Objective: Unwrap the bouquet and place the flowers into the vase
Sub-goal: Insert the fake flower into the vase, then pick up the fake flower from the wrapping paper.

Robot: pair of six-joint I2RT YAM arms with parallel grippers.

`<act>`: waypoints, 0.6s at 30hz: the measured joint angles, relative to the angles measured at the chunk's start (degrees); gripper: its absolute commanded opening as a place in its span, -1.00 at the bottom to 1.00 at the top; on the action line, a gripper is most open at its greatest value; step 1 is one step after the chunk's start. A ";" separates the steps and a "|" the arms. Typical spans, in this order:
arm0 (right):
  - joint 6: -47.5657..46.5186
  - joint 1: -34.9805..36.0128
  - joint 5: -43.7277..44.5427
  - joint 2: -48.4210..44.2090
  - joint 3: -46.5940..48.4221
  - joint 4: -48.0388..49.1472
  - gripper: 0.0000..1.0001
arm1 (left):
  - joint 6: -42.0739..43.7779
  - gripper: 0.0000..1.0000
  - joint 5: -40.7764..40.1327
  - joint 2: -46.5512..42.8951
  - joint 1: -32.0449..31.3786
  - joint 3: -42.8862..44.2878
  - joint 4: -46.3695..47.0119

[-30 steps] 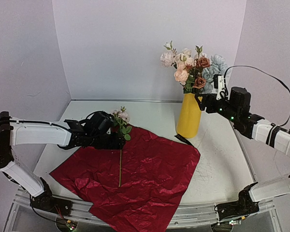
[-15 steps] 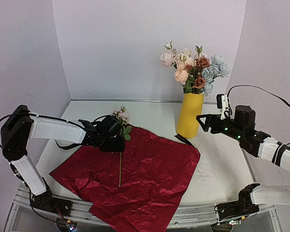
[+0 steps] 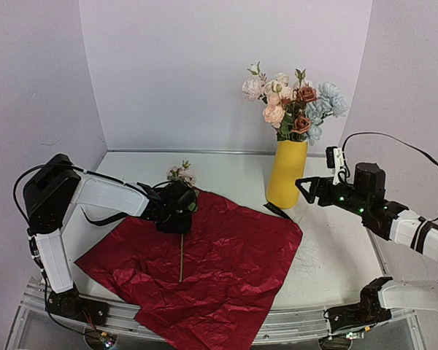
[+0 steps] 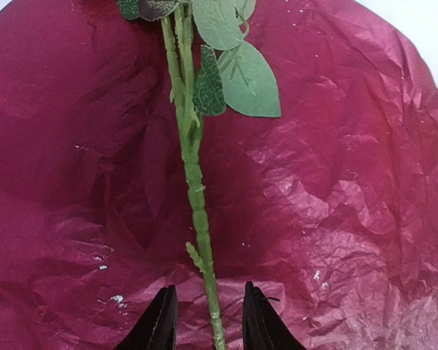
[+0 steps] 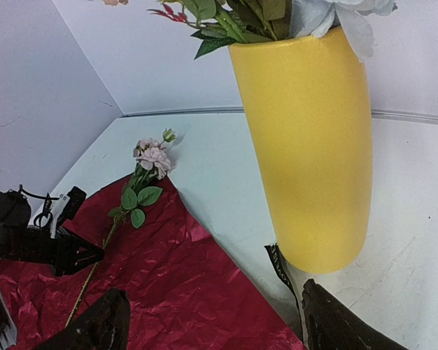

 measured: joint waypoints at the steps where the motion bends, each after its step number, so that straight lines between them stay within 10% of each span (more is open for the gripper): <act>1: 0.04 0.00 -0.13 0.00 0.00 0.04 0.64 | -0.09 -0.47 -0.30 0.35 0.00 0.26 -0.22; 18: 2.34 0.00 -3.24 0.05 0.00 1.27 0.63 | -0.54 -1.00 -0.80 3.08 0.00 2.65 -2.99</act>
